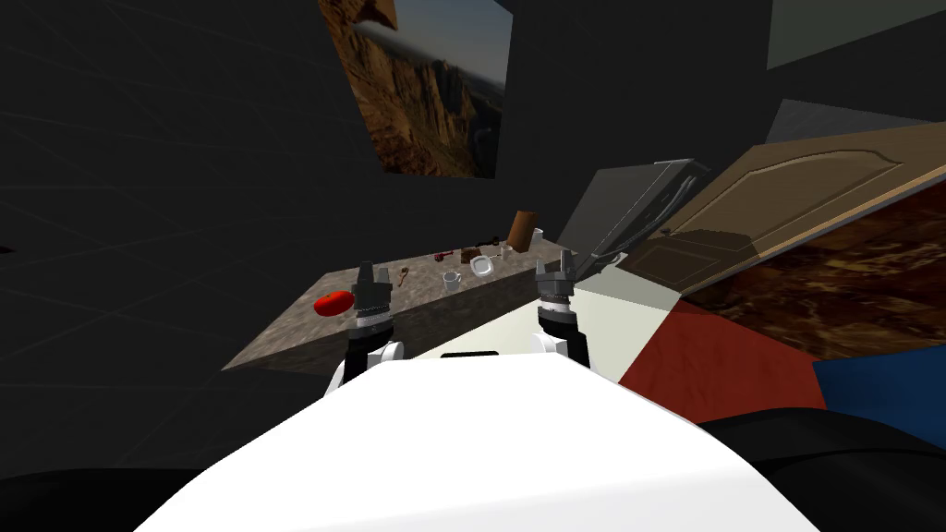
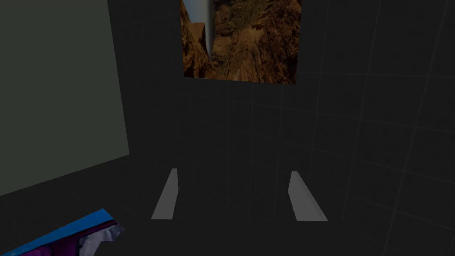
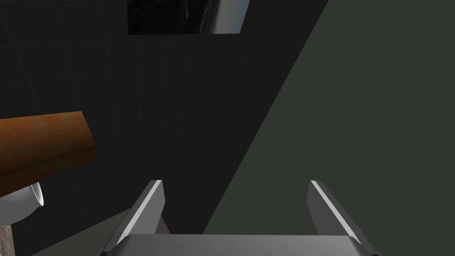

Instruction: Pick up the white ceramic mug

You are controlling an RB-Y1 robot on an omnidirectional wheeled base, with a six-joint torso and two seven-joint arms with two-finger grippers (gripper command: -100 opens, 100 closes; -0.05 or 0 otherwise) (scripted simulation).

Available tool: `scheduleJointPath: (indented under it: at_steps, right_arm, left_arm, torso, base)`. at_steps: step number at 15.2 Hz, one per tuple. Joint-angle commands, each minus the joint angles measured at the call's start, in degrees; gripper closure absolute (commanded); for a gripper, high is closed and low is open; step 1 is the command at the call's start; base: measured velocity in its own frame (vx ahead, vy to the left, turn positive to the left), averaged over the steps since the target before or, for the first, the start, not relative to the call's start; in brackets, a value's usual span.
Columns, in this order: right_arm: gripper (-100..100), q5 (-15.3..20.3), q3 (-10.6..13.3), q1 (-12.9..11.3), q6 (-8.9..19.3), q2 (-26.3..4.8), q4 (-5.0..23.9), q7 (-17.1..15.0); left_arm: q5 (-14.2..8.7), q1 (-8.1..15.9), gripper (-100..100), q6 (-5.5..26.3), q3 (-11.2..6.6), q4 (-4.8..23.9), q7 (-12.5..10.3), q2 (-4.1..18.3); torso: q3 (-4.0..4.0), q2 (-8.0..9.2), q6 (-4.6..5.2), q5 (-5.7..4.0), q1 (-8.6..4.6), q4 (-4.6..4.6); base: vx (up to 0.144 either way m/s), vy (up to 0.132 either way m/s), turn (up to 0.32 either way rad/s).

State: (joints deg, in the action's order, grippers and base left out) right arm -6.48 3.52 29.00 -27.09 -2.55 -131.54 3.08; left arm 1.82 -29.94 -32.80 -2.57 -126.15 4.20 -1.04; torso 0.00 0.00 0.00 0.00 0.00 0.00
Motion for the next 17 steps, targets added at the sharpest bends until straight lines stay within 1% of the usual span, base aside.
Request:
scheduleJointPath:
  at_steps: [1, 2, 3, 4, 5, 7, 8, 9, 10, 11, 12, 13, 14, 15, 16, 17]
  right_arm:
    - [0, 0.0, 0.0, 0.0, 0.0, 0.0, 0.0, 0.0]
    - [0, 0.0, 0.0, 0.0, 0.0, 0.0, 0.0, 0.0]
    - [0, 0.0, 0.0, 0.0, 0.0, 0.0, 0.0, 0.0]
    - [0, 0.0, 0.0, 0.0, 0.0, 0.0, 0.0, 0.0]
    - [0, 0.0, 0.0, 0.0, 0.0, 0.0, 0.0, 0.0]
    - [0, 0.0, 0.0, 0.0, 0.0, 0.0, 0.0, 0.0]
    - [0, 0.0, 0.0, 0.0, 0.0, 0.0, 0.0, 0.0]
    - [0, 0.0, 0.0, 0.0, 0.0, 0.0, 0.0, 0.0]
    - [0, 0.0, 0.0, 0.0, 0.0, 0.0, 0.0, 0.0]
    - [0, 0.0, 0.0, 0.0, 0.0, 0.0, 0.0, 0.0]
    - [0, 0.0, 0.0, 0.0, 0.0, 0.0, 0.0, 0.0]
    - [0, 0.0, 0.0, 0.0, 0.0, 0.0, 0.0, 0.0]
    - [0, 0.0, 0.0, 0.0, 0.0, 0.0, 0.0, 0.0]
    - [0, 0.0, 0.0, 0.0, 0.0, 0.0, 0.0, 0.0]
    - [0, 0.0, 0.0, 0.0, 0.0, 0.0, 0.0, 0.0]
    - [0, 0.0, 0.0, 0.0, 0.0, 0.0, 0.0, 0.0]
  left_arm:
    - [-0.44, 0.36, -100, 1.07, 0.1, 0.17, 0.16, 2.26]
    - [-0.88, 0.73, -100, 2.16, 0.21, 0.35, 0.32, 3.66]
    - [-0.88, 0.73, -100, 2.16, 0.21, 0.35, 0.32, 3.91]
    - [-1.47, 1.22, -100, 3.6, 0.34, 0.58, 0.53, 5.65]
    - [-1.47, 1.22, -100, 3.6, 0.34, 0.58, 0.53, 5.65]
    - [-3.04, 2.54, -100, 6.68, 0.71, 1.22, 1.09, 8.8]
    - [-3.04, 2.54, -100, 7.45, 0.71, 1.22, 1.09, 9.16]
    - [-4.01, 3.35, -100, 9.08, 0.93, 1.61, 1.44, 10.91]
    - [-4.01, 3.35, -100, 9.82, 0.93, 1.61, 1.44, 10.91]
    - [-5.09, 4.26, -100, 11.28, 1.18, 2.04, 1.82, 12.67]
    - [-5.09, 4.26, -100, 12.33, 1.18, 2.04, 1.82, 12.67]
    - [-5.09, 4.26, -100, 12.47, 1.18, 2.04, 1.82, 12.67]
    - [-6.27, 5.25, -100, 14.47, 1.45, 2.53, 2.25, 14.42]
    - [-6.27, 5.25, -100, 15.38, 1.45, 2.53, 2.25, 14.42]
    - [-7.55, 6.33, -100, 16.72, 1.74, 3.05, 2.71, 16.15]
    - [-7.55, 6.33, -100, 18.0, 1.74, 3.05, 2.71, 16.15]
  torso:
    - [0.0, 0.0, 0.0, 0.0, 0.0, 0.0]
    - [0.0, -0.01, 0.0, 0.0, -0.01, 0.0]
    - [-0.01, -0.02, 0.0, -0.01, -0.03, 0.0]
    - [-0.02, -0.03, 0.0, -0.01, -0.05, -0.01]
    - [-0.03, -0.05, 0.0, -0.01, -0.06, -0.01]
    - [-0.03, -0.06, 0.0, -0.02, -0.08, -0.01]
    - [-0.05, -0.08, 0.0, -0.02, -0.11, -0.02]
    - [-0.05, -0.09, 0.0, -0.03, -0.12, -0.02]
    - [-0.05, -0.09, 0.0, -0.03, -0.13, -0.02]
    - [-0.06, -0.1, 0.01, -0.03, -0.14, -0.02]
    - [-0.07, -0.11, 0.01, -0.03, -0.16, -0.02]
    - [-0.07, -0.12, 0.01, -0.04, -0.16, -0.03]
    - [-0.06, -0.09, 0.0, -0.03, -0.13, -0.02]
    - [-0.05, -0.09, 0.01, -0.03, -0.12, -0.02]
    - [-0.05, -0.09, 0.01, -0.03, -0.12, -0.02]
    - [-0.06, -0.11, 0.01, -0.03, -0.15, -0.02]
  base:
    - [0.003, -0.008, 0.003]
    - [0.008, -0.018, 0.008]
    - [0.009, -0.02, 0.008]
    - [0.011, -0.023, 0.01]
    - [0.01, -0.023, 0.006]
    - [0.017, -0.029, 0.013]
    - [0.019, -0.035, 0.012]
    - [0.018, -0.038, 0.014]
    - [0.019, -0.038, 0.012]
    - [0.024, -0.045, 0.013]
    - [0.022, -0.042, 0.014]
    - [0.013, -0.027, 0.005]
    - [0.015, -0.029, 0.009]
    - [0.015, -0.032, 0.011]
    - [0.024, -0.043, 0.017]
    - [0.029, -0.043, 0.015]
